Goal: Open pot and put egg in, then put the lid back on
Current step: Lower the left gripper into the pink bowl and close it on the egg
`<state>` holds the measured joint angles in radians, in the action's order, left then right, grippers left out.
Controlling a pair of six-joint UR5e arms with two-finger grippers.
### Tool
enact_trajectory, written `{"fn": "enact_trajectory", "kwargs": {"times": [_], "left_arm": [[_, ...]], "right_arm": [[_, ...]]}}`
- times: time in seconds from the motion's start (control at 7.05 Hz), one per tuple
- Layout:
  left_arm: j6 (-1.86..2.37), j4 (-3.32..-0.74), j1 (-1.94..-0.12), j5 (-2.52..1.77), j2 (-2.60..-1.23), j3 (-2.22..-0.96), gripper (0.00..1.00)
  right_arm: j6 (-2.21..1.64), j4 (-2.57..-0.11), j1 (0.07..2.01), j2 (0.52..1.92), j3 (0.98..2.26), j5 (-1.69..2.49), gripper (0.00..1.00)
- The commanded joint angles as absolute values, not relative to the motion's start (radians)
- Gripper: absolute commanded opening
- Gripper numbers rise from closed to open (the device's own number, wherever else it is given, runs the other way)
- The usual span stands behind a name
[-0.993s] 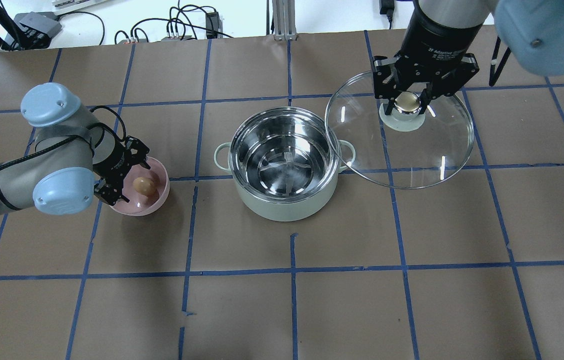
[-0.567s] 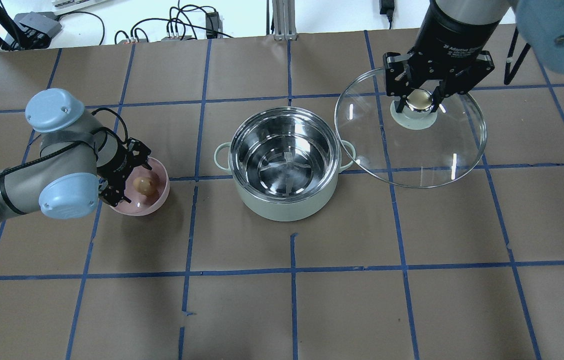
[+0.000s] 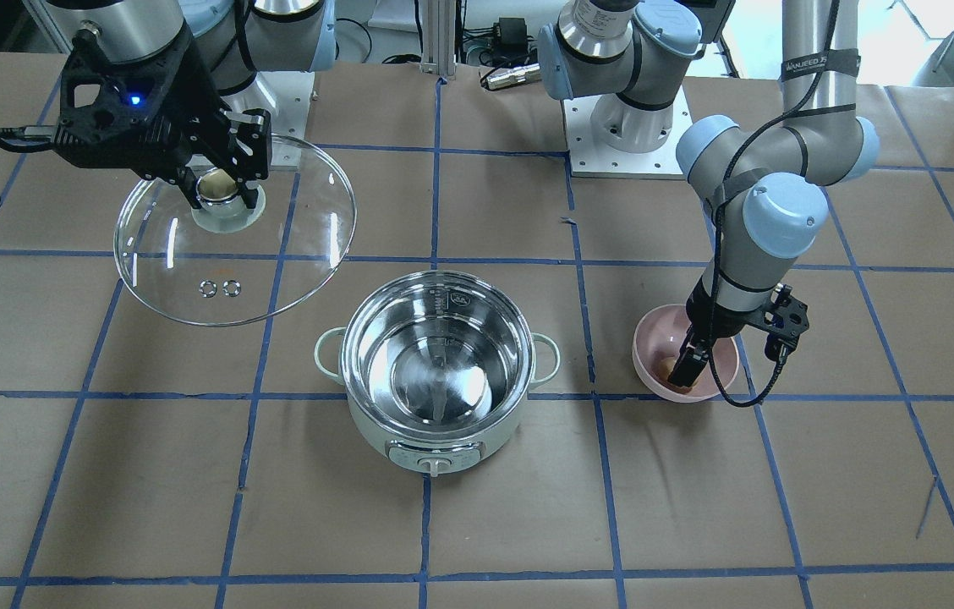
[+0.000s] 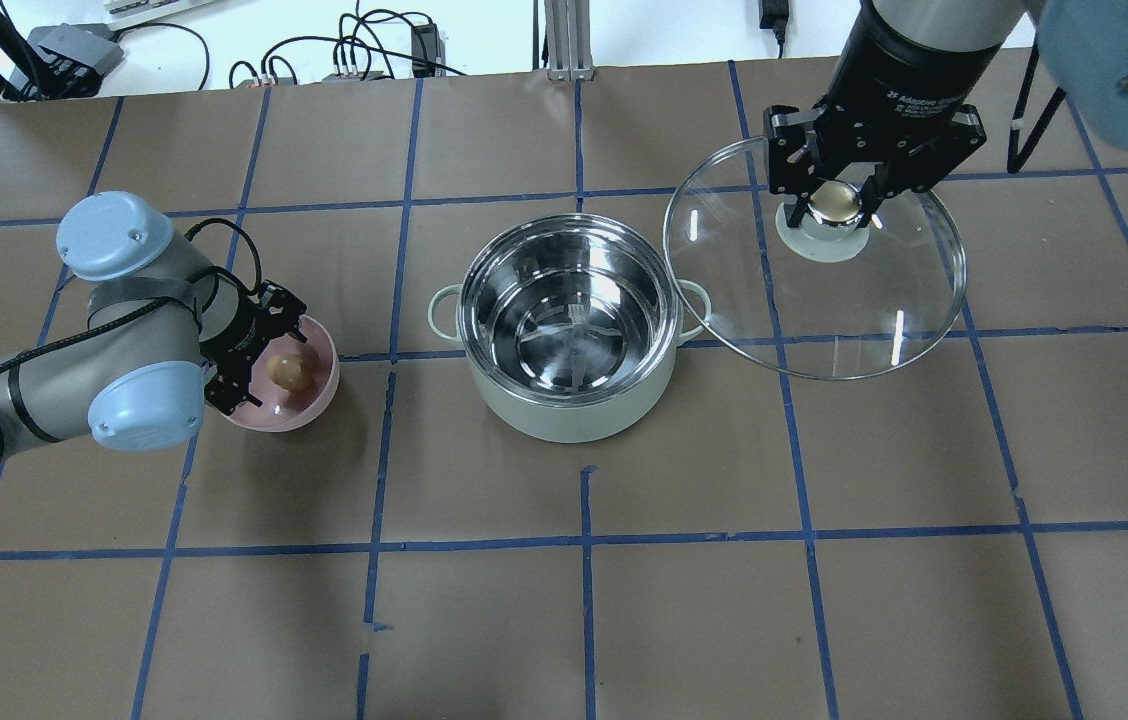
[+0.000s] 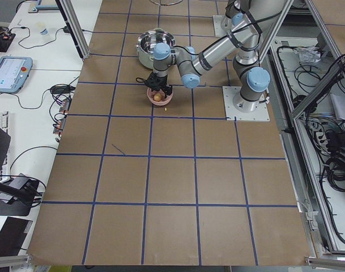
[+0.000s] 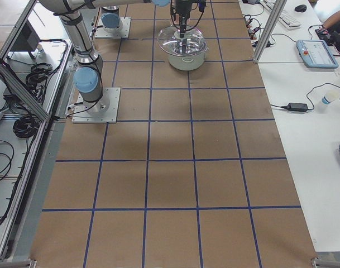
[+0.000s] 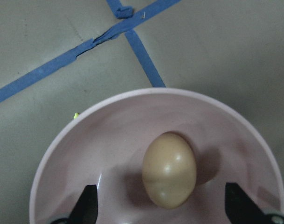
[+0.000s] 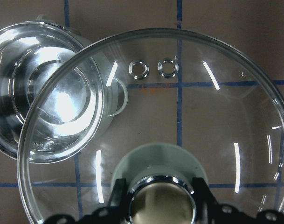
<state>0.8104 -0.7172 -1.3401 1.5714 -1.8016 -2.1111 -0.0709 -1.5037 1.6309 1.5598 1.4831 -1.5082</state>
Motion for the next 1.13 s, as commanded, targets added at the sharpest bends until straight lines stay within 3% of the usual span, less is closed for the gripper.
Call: {"fn": "enact_trajectory", "kwargs": {"times": [0.0,0.99], "left_arm": [[0.795,-0.703,-1.339,1.572,-1.802,-2.115,0.95],[0.747,-0.66,-1.339,1.581,-1.838,-2.131,0.9]], "right_arm": [[-0.071,-1.505,1.632,1.56,1.483,-1.497,0.02],[-0.051,-1.514,1.638,1.56,1.483,-1.499,0.03]]}}
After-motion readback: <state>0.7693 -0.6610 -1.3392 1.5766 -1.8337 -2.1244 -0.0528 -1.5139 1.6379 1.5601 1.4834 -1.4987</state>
